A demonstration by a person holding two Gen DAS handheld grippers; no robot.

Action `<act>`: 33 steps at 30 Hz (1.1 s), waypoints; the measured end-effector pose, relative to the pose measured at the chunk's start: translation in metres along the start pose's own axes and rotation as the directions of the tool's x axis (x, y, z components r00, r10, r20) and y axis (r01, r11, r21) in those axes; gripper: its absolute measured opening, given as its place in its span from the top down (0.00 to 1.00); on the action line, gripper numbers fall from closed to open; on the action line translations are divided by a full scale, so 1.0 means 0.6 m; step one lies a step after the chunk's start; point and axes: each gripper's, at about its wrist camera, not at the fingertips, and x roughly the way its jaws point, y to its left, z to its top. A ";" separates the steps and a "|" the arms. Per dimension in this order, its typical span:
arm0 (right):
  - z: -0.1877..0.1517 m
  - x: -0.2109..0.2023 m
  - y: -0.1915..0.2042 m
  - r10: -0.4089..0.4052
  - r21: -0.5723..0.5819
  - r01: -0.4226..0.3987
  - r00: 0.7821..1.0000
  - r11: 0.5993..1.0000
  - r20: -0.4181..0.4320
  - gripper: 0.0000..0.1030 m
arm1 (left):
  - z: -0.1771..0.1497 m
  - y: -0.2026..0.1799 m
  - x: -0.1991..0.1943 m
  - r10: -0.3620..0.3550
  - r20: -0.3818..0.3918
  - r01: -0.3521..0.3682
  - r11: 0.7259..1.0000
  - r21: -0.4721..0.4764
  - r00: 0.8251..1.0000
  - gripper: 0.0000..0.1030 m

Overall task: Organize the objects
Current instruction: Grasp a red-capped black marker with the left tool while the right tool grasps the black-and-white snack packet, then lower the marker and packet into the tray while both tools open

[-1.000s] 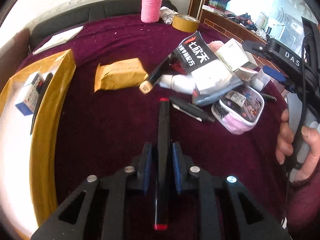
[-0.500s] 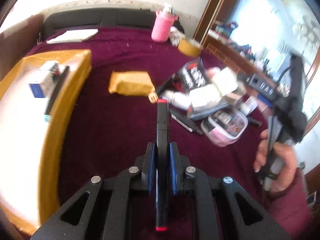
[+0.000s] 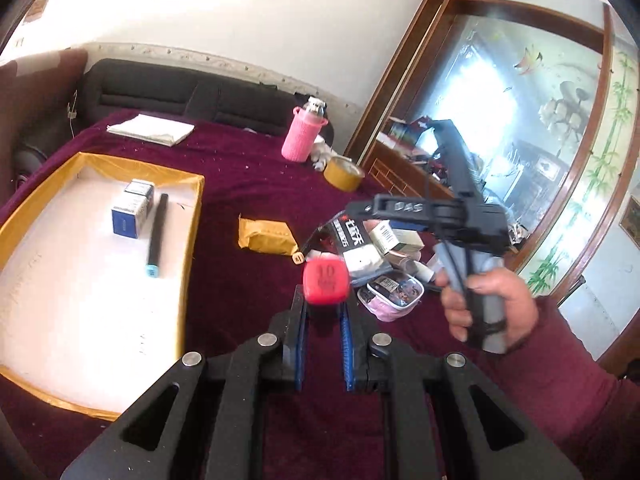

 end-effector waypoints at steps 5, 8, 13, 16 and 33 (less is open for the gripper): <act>0.021 0.023 0.027 -0.110 -0.058 0.109 0.994 0.992 -0.017 0.16 | 0.005 0.029 -0.021 -0.022 0.022 0.023 0.999 -0.026 1.000 0.89; 0.033 0.009 0.037 -0.035 -0.054 0.034 0.999 0.998 -0.020 0.23 | 0.003 0.039 -0.028 -0.020 0.033 0.021 0.999 -0.034 0.999 0.89; 0.027 0.050 0.048 -0.149 -0.109 0.136 0.982 0.985 -0.119 0.23 | -0.001 0.044 -0.036 -0.028 0.046 0.030 0.999 -0.033 0.999 0.89; 0.014 0.090 0.034 -0.171 -0.086 0.156 0.965 0.984 -0.199 0.37 | 0.000 0.044 -0.039 -0.037 0.054 0.039 0.998 -0.038 0.998 0.89; 0.001 -0.043 0.040 0.159 0.011 -0.159 0.987 0.987 0.009 0.62 | 0.052 0.098 -0.118 0.054 0.126 -0.046 0.996 -0.070 0.991 0.89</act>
